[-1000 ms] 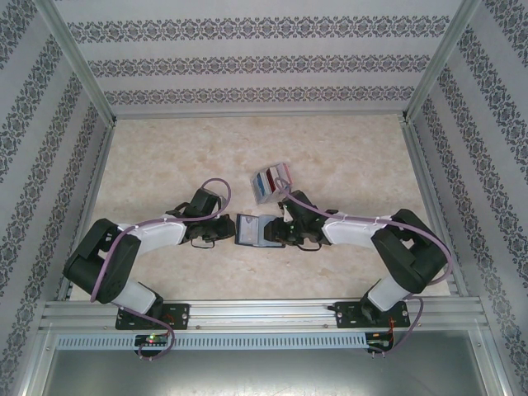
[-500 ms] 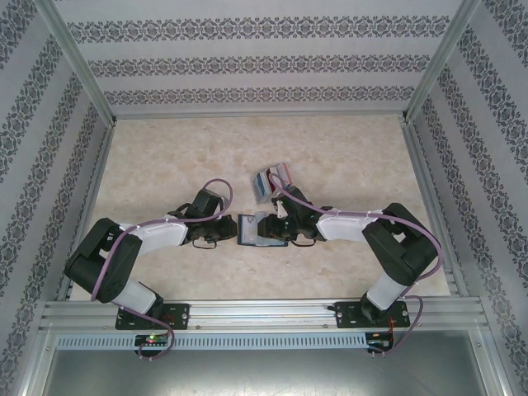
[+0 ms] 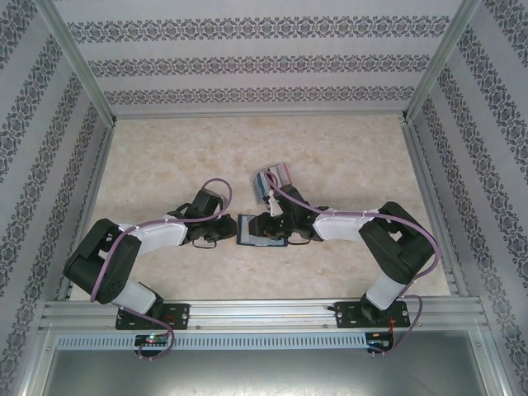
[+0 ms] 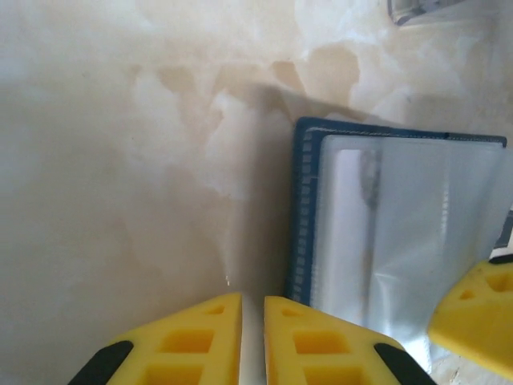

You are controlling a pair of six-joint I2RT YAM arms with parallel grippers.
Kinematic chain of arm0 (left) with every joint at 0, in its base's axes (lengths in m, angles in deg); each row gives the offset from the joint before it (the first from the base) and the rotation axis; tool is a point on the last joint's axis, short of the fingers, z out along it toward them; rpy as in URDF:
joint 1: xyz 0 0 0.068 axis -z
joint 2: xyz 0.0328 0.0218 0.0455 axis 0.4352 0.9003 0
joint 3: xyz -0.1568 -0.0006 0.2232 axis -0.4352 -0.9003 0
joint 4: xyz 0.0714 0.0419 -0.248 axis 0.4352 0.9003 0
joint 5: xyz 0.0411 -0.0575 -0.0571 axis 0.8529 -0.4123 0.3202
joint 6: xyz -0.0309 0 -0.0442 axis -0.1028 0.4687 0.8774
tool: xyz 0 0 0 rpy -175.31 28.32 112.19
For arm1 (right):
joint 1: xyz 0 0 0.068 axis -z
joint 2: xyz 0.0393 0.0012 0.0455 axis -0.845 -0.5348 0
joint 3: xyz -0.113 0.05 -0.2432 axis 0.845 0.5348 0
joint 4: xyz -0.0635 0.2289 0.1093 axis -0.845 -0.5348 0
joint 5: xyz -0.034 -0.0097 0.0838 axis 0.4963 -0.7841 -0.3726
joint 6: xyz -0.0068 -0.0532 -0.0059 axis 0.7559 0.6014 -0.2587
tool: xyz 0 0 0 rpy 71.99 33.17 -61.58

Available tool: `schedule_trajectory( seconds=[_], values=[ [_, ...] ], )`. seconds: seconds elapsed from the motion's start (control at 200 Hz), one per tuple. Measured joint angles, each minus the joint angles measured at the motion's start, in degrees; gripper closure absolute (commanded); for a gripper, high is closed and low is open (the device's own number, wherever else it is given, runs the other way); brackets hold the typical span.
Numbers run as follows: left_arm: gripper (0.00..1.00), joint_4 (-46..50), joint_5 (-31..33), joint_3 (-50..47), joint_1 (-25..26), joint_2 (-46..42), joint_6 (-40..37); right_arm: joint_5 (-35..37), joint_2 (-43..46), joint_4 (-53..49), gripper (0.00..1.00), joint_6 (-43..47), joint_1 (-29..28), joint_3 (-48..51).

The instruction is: Put the credit cards into the card holder

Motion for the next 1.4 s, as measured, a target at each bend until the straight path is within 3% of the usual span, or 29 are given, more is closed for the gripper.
schedule_trajectory(
  seconds=[0.265, 0.44, 0.659, 0.809, 1.049, 1.244, 1.399],
  values=[
    [0.68, 1.4, 1.5, 0.0, -0.4, -1.9, 0.9, -2.4, -3.4, 1.9, 0.53, 0.4, -1.2, -1.6],
    [0.6, 4.0, 3.0, 0.0, -1.3, -5.1, 1.2, -3.3, -3.1, 3.7, 0.44, 1.5, -2.6, -2.1],
    [0.56, 8.3, 4.2, 0.5, -6.1, -9.7, 0.7, -3.1, 1.9, 6.1, 0.44, 4.1, -2.5, -1.9],
    [0.52, 11.6, 4.5, 2.4, -6.5, -11.5, -0.2, -0.1, 8.3, 5.1, 0.43, 7.7, -0.8, -0.9],
    [0.46, 17.0, 4.9, 8.2, -6.5, -14.5, -2.1, 9.5, 19.1, 1.3, 0.4, 14.6, 9.9, 0.3],
    [0.43, 20.7, 6.6, 8.3, -6.5, -19.1, -3.9, 11.2, 20.2, -3.2, 0.4, 14.8, 23.5, -1.1],
    [0.4, 21.8, 7.1, 8.3, -6.5, -19.5, -5.2, 12.8, 20.0, -9.3, 0.39, 16.5, 28.9, -4.1]
  ],
)
